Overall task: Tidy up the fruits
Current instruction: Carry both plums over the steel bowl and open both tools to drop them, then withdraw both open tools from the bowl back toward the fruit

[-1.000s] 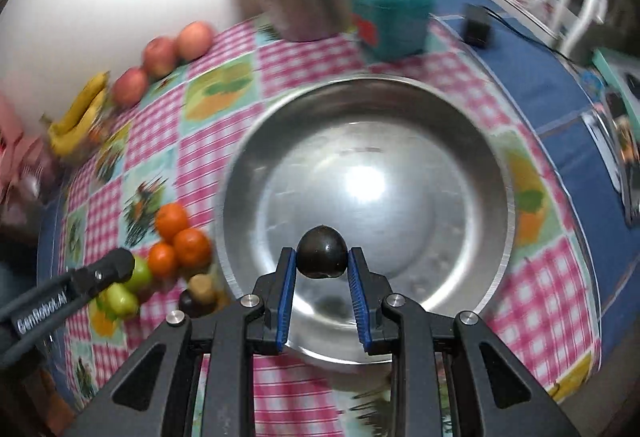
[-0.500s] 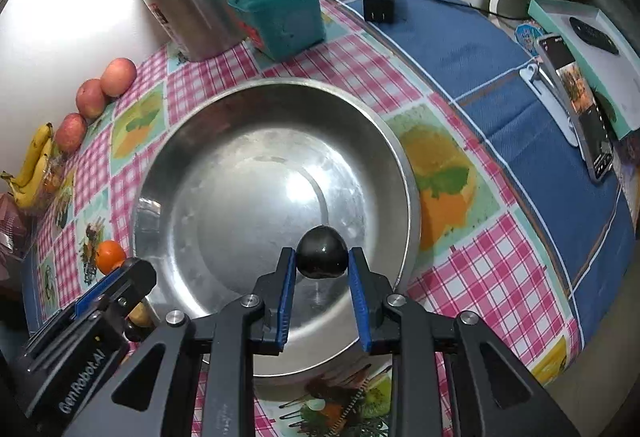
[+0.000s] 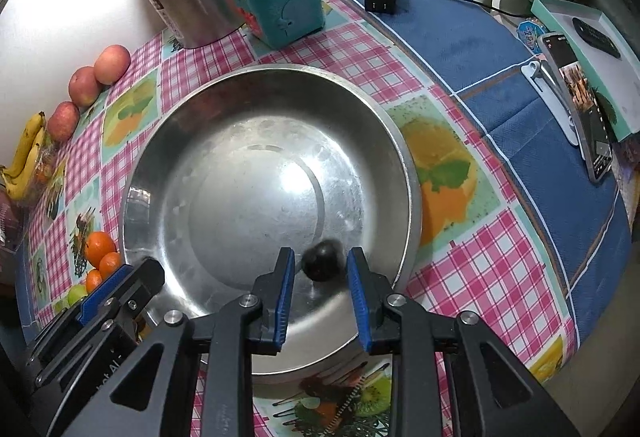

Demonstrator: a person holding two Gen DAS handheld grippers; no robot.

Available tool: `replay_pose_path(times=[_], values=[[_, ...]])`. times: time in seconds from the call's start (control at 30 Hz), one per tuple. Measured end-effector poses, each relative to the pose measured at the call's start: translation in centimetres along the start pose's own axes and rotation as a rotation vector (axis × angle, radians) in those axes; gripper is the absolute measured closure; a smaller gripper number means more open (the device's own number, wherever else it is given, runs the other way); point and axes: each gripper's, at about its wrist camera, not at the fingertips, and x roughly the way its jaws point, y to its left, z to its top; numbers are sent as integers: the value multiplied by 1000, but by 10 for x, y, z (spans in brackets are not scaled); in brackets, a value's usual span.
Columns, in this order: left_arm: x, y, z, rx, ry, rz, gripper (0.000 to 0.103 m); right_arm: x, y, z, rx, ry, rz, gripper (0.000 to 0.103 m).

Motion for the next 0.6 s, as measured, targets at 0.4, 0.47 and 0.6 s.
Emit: replay_pose_path(times=[0.4, 0.47, 0.6], values=[[-18, 27, -2, -57, -11, 121, 38, 3, 6, -1, -33, 11, -11, 49], [-21, 35, -3, -73, -12, 155, 28, 3, 7, -1, -38, 11, -6, 45], [-27, 55, -6, -114, -10, 209, 20, 2, 11, -3, -59, 8, -6, 41]])
